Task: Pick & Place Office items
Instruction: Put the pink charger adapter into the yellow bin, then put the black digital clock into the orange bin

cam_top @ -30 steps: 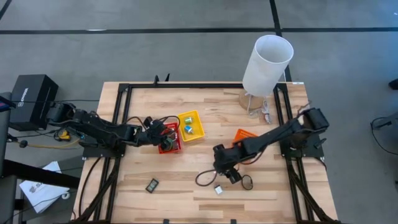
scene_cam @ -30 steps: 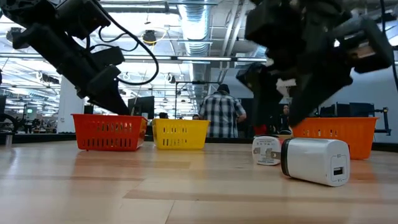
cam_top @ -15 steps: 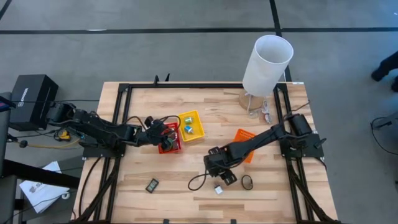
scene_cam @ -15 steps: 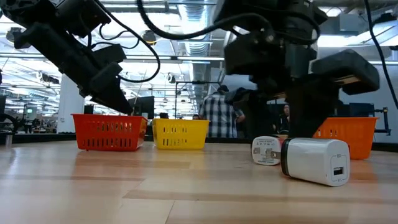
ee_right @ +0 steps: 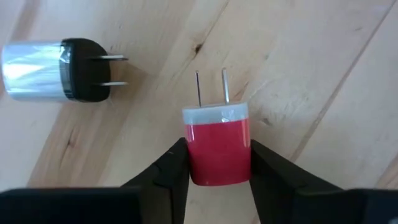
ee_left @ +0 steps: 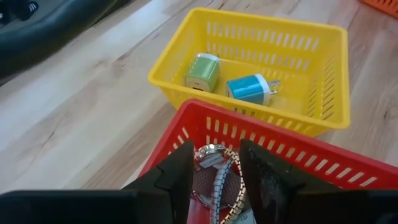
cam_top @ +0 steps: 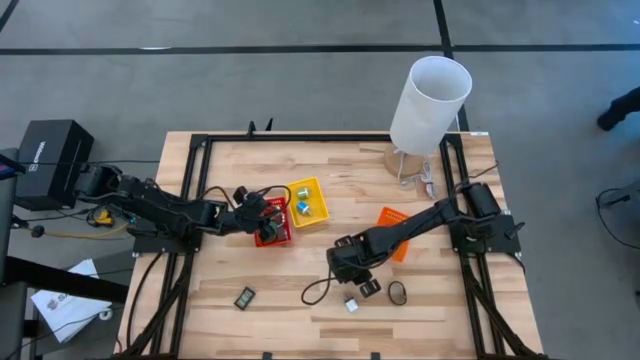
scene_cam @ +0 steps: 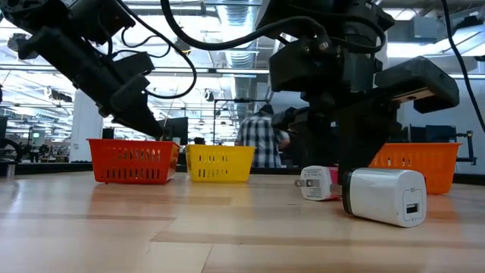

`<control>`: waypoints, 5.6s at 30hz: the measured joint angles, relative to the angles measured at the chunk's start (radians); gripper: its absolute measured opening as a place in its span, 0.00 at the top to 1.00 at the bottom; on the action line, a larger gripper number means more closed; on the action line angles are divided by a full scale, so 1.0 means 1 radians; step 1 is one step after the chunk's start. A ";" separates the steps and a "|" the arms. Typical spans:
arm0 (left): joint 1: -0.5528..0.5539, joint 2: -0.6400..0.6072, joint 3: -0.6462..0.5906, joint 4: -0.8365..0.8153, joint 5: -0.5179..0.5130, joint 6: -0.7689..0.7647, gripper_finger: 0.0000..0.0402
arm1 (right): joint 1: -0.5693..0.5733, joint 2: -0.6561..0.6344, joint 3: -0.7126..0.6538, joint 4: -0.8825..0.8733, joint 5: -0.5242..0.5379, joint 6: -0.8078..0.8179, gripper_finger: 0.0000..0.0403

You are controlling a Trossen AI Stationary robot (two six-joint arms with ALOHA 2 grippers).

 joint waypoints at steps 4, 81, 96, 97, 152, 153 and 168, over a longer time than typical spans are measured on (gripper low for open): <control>0.000 0.000 0.000 0.006 0.000 0.002 0.70 | -0.014 0.001 0.024 -0.008 0.000 -0.009 0.66; -0.036 -0.061 0.000 0.147 0.058 0.051 0.70 | -0.250 -0.099 0.254 -0.167 0.059 -0.083 0.74; -0.217 -0.083 0.000 0.200 0.020 0.023 0.70 | -0.193 -0.449 0.012 -0.054 0.060 0.018 0.74; -0.224 -0.083 0.000 0.203 0.012 0.016 0.70 | -0.193 -0.474 -0.024 -0.028 0.060 0.026 0.74; -0.519 0.258 0.484 -0.620 0.640 -0.891 0.36 | -0.142 -0.869 -0.830 1.048 0.085 0.126 0.45; -0.532 0.258 0.471 -0.622 0.634 -0.924 0.37 | -0.145 -0.869 -0.830 1.044 0.085 0.113 0.44; -0.649 0.306 0.373 -0.510 0.539 -1.032 0.37 | -0.204 -0.825 -0.762 1.049 0.085 0.079 0.39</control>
